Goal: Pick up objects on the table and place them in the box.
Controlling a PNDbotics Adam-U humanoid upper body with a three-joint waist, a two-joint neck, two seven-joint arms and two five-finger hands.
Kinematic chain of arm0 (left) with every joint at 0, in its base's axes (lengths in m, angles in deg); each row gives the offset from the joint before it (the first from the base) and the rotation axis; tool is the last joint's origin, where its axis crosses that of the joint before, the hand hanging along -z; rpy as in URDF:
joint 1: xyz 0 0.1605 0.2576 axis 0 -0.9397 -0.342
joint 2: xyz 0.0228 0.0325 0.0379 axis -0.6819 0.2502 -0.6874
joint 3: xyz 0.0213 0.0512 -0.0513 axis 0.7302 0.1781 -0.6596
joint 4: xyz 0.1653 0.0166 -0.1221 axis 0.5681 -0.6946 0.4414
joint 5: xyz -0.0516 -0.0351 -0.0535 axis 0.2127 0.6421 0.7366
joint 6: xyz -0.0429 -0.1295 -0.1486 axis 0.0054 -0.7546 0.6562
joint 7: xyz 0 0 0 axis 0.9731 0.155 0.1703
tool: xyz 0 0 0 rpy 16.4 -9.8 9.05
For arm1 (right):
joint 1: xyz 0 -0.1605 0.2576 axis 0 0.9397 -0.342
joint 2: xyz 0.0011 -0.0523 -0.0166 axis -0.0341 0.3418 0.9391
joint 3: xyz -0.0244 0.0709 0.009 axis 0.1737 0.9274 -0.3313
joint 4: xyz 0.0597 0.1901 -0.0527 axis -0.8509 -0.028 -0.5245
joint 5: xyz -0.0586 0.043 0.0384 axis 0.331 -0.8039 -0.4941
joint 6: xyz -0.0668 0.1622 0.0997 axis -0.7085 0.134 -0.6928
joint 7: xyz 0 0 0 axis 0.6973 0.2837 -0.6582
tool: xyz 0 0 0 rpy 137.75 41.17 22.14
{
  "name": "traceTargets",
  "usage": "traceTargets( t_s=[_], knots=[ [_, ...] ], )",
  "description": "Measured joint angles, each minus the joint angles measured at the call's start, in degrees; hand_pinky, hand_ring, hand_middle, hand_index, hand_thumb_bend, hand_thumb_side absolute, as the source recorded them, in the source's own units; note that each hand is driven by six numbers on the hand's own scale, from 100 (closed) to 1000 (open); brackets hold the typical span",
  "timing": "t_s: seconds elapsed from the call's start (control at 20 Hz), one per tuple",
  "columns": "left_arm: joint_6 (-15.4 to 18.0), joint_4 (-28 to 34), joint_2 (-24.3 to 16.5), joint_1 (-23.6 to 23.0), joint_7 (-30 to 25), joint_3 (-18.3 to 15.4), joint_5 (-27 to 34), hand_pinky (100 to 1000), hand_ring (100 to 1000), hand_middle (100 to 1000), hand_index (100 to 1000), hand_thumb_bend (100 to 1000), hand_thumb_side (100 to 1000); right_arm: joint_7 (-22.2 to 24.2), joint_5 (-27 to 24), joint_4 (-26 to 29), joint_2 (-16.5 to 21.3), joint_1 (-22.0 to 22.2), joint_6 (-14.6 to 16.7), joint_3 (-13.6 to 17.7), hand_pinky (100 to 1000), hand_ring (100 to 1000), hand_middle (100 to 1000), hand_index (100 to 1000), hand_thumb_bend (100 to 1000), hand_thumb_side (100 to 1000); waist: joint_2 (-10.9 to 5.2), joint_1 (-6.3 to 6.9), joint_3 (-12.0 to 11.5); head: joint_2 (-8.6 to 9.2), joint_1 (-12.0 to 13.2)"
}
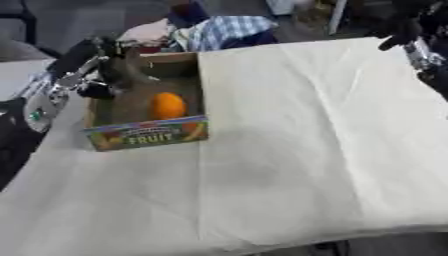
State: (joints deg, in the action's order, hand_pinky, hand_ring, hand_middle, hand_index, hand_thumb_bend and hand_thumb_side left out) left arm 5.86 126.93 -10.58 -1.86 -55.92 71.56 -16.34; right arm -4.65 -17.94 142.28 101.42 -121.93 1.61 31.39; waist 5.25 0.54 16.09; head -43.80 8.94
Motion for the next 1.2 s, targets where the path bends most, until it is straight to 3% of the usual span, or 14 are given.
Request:
traceTargets(
  t_s=[0.2, 0.25, 0.4, 0.6, 0.85, 1.0, 1.2],
  knots=[
    [2.14, -0.34, 0.55, -0.38, -7.07, 0.4, -2.78, 770, 764, 765, 852, 100, 652, 0.2, -0.02, -0.15, -0.09, -0.01, 0.03, 0.0, 578, 654, 628, 839, 100, 579, 0.02, -0.01, 0.02, 0.0, 0.0],
    [2.52, -0.34, 0.55, -0.4, -8.75, 0.39, -3.01, 782, 777, 783, 865, 115, 772, 0.21, -0.02, -0.22, -0.09, -0.01, 0.04, 0.0, 579, 655, 628, 840, 100, 579, 0.02, -0.01, 0.01, 0.0, 0.0],
    [3.23, 0.0, 0.42, -0.6, -12.82, 0.22, -2.86, 800, 805, 815, 881, 251, 990, 0.27, -0.02, -0.29, -0.09, 0.02, 0.1, 0.0, 579, 655, 628, 839, 100, 579, 0.01, -0.02, -0.1, 0.0, -0.04],
    [3.52, 1.36, -0.95, -0.97, -16.61, -0.08, -0.22, 832, 850, 866, 906, 390, 1000, 0.29, -0.03, -0.32, -0.09, 0.09, 0.11, 0.02, 579, 655, 628, 839, 100, 578, -0.05, -0.21, -0.47, 0.0, -0.29],
    [3.26, 5.96, -5.17, -1.0, -21.72, -0.89, 6.99, 835, 869, 906, 932, 452, 1000, 0.28, -0.03, -0.45, -0.08, 0.18, 0.12, 0.04, 580, 655, 627, 837, 100, 578, -0.61, -0.28, -1.33, -0.01, -0.78],
    [2.28, 9.23, -8.02, -1.0, -24.23, -1.73, 11.21, 823, 853, 894, 926, 404, 1000, 0.27, -0.02, -0.67, -0.07, 0.54, 0.12, 0.06, 580, 655, 627, 837, 100, 577, -1.17, -0.28, -2.0, -0.02, -1.03],
    [0.1, 14.88, -11.74, -2.88, -24.55, -3.25, 18.65, 784, 786, 815, 883, 257, 1000, 0.24, -0.01, -0.85, 0.09, 1.07, 0.15, 0.37, 579, 655, 625, 836, 100, 578, -1.72, -0.3, -3.02, -0.03, -1.51]
  ],
)
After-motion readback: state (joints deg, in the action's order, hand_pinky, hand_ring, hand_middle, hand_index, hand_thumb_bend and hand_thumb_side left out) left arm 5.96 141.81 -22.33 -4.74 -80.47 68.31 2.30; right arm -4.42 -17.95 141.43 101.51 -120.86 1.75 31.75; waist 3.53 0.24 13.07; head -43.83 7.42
